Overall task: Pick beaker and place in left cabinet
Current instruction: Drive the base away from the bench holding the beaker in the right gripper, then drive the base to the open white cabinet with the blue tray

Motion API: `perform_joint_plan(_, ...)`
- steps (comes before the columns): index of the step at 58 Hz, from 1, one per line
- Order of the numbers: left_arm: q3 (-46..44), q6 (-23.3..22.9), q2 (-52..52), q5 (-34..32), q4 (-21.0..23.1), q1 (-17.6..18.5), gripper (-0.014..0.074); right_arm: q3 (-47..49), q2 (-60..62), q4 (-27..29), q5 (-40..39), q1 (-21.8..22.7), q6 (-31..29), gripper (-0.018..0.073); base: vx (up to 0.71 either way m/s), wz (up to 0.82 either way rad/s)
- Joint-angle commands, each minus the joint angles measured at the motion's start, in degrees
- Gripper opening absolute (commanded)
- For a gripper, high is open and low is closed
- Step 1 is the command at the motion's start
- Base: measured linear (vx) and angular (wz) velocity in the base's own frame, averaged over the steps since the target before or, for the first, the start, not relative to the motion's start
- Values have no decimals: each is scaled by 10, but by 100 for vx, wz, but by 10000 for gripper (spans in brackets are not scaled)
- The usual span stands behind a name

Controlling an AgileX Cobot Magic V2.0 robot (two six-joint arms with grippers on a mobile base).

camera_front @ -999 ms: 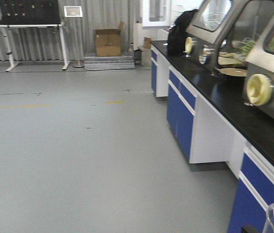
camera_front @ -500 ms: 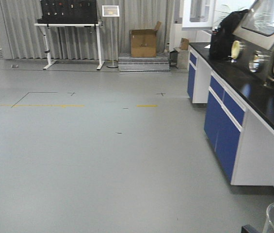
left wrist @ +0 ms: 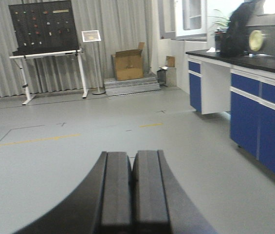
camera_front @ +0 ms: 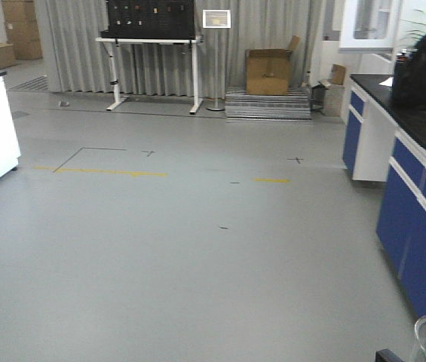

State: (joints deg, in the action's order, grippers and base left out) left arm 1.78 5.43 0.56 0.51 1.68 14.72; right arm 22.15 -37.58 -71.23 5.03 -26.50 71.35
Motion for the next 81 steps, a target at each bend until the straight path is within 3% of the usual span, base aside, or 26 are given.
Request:
perform_joint_plan(1,9,-2,11,-48,4,2,1,17,2,-10,-12,2,1,-4,59,25)
perform_joint_plan(37,9,-2,11,-48,4,2,1,17,2,-10,-12,2,1,-4,64,14)
perform_joint_plan(81,9,-2,11,-48,4,2,1,17,2,-10,-11,2,1,-4,67,-17)
